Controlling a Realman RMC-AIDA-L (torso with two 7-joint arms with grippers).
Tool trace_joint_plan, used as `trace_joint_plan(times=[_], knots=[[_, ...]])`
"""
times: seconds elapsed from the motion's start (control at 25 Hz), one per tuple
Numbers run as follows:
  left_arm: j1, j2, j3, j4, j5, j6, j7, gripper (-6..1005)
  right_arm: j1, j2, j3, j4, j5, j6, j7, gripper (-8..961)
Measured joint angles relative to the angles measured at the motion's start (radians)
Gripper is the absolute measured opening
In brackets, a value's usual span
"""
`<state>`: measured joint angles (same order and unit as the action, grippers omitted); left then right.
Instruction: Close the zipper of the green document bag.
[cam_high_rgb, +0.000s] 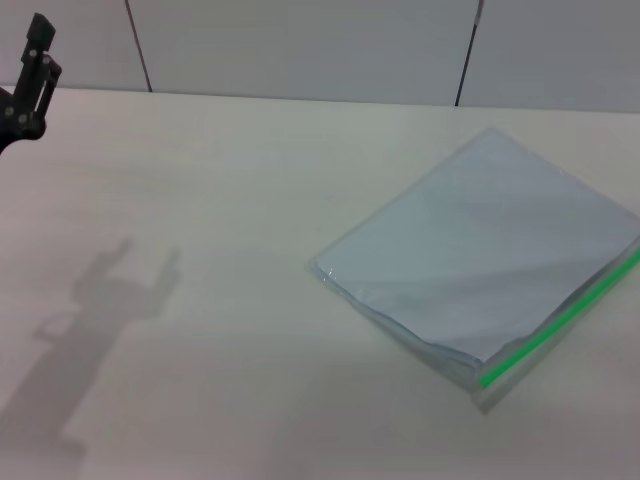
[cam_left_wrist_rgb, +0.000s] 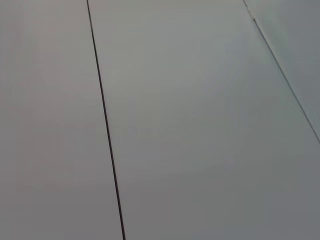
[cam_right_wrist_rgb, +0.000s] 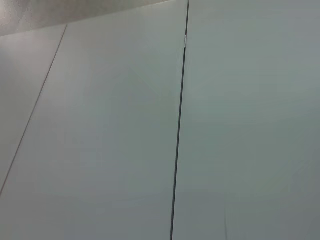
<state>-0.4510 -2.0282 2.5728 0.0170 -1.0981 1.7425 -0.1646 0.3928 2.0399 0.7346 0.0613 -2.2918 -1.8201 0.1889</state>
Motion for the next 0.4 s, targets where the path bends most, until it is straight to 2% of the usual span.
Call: trace_joint_plan(times=[0.4], knots=[[-0.003,-0.001,0.002,0.001,-0.001,0.004,-0.001,627,-0.009,0.000,-0.008,0.000,0.002,-0.006,0.000,877]])
